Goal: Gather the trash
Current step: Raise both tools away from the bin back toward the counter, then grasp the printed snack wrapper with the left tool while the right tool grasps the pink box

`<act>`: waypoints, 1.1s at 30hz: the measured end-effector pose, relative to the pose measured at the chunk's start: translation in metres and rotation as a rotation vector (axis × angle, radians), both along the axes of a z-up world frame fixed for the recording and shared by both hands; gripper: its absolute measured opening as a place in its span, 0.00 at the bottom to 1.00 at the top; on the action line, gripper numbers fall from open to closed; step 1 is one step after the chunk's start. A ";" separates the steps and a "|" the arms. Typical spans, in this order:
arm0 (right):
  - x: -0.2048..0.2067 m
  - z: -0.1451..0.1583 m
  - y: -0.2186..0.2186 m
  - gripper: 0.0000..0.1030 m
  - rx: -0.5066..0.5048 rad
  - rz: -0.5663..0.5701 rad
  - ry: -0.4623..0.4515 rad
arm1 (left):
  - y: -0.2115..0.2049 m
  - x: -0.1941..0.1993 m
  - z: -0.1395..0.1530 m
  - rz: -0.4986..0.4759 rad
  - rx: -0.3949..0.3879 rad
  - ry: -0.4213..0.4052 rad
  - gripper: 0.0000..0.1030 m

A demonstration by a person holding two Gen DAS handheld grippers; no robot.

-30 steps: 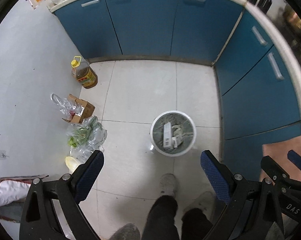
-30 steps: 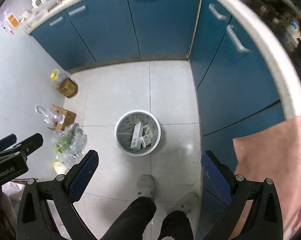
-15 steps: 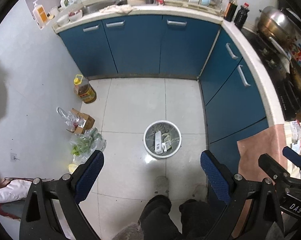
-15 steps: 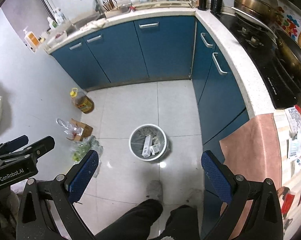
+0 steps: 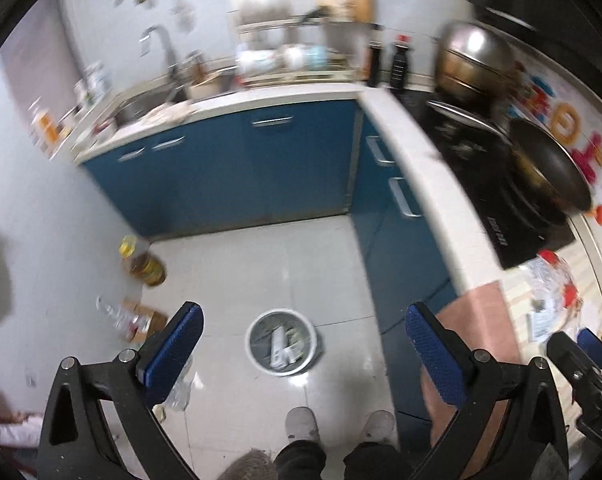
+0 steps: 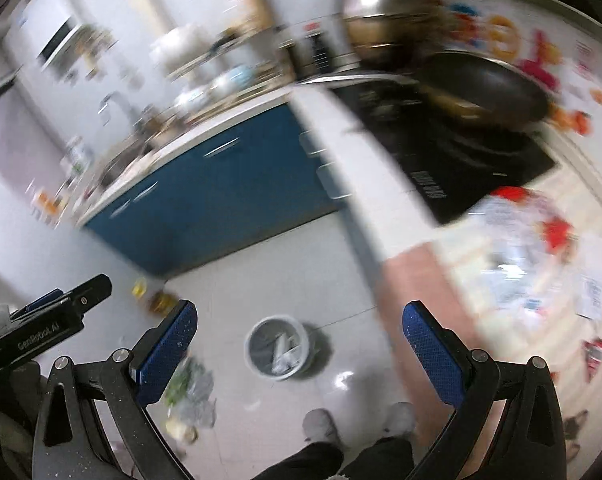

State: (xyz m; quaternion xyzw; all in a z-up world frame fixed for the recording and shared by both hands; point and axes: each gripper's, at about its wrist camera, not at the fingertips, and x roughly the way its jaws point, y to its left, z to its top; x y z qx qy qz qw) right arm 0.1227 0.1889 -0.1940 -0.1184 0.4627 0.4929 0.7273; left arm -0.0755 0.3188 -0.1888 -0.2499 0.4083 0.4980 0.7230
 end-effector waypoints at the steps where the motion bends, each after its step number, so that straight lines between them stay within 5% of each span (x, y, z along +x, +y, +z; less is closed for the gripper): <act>1: 0.023 -0.001 -0.015 1.00 -0.011 -0.053 0.005 | -0.003 0.024 -0.001 -0.035 -0.006 0.004 1.00; 12: 0.259 -0.082 -0.217 1.00 -0.267 -0.643 0.076 | -0.099 0.285 -0.066 -0.504 -0.129 0.190 1.00; 20: 0.367 -0.153 -0.297 1.00 -0.419 -0.749 0.120 | -0.173 0.426 -0.140 -0.798 -0.268 0.312 0.97; 26: 0.398 -0.187 -0.297 1.00 -0.464 -0.701 0.119 | -0.194 0.477 -0.190 -0.858 -0.361 0.391 0.48; 28: 0.404 -0.201 -0.290 1.00 -0.489 -0.685 0.113 | -0.198 0.484 -0.200 -0.868 -0.378 0.417 0.14; 33: 0.406 -0.224 -0.279 0.79 -0.507 -0.662 0.119 | -0.207 0.485 -0.197 -0.885 -0.344 0.416 0.02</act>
